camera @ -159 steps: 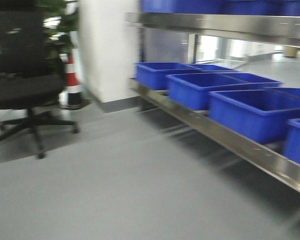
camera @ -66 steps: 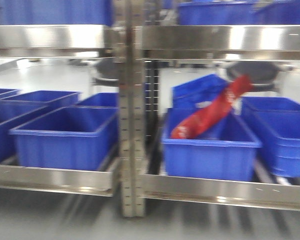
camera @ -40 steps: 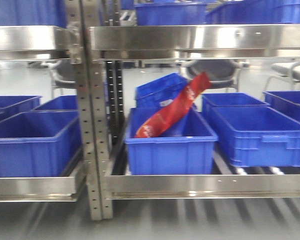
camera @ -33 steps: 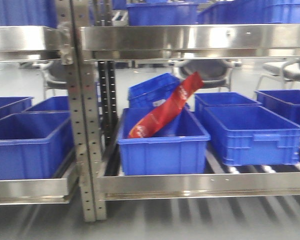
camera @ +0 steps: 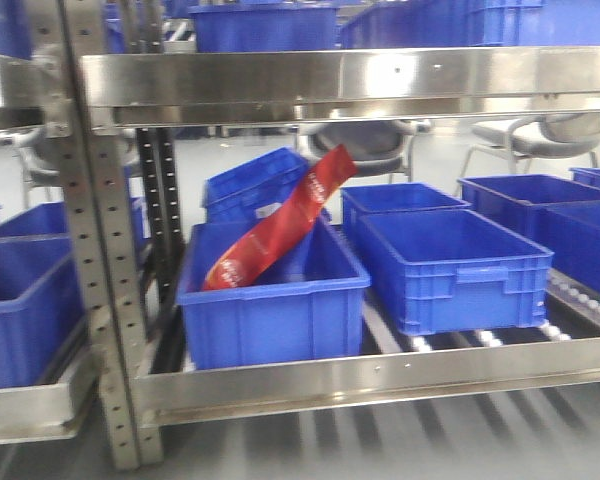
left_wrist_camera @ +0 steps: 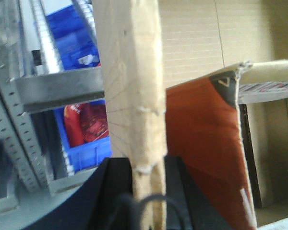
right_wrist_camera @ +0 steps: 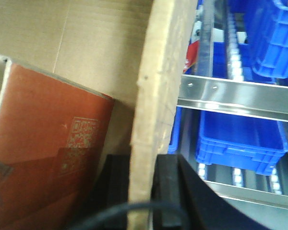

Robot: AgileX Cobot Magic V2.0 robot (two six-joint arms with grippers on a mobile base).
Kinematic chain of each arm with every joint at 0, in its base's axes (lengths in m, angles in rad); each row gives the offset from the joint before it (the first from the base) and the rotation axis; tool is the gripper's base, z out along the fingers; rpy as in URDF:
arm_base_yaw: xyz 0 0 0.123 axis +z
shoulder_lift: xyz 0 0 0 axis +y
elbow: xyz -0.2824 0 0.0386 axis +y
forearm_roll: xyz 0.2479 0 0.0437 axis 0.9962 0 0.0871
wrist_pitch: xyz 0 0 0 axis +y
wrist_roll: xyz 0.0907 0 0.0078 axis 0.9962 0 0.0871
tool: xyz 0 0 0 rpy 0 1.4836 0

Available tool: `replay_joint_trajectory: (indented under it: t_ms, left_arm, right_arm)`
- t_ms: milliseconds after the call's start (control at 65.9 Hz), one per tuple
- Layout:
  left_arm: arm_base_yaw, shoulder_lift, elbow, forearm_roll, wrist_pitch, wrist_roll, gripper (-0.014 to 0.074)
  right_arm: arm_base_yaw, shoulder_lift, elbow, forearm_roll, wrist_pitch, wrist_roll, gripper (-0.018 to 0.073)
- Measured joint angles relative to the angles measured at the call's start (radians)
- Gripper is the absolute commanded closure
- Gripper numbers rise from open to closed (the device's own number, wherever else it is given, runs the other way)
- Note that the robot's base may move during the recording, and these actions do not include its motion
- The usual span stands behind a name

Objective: Stack two boxes on right shelf middle
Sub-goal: 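Turn toward the steel shelf rack of blue bins holding the boxes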

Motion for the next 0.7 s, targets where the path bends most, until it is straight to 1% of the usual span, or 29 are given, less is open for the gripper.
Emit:
replay_joint_trajectory:
  t_ms: [698]
  left_arm:
    - [0.0, 0.0, 0.0, 0.0, 0.0, 0.0, 0.0708]
  right_arm:
    - [0.0, 0.0, 0.0, 0.0, 0.0, 0.001, 0.0713]
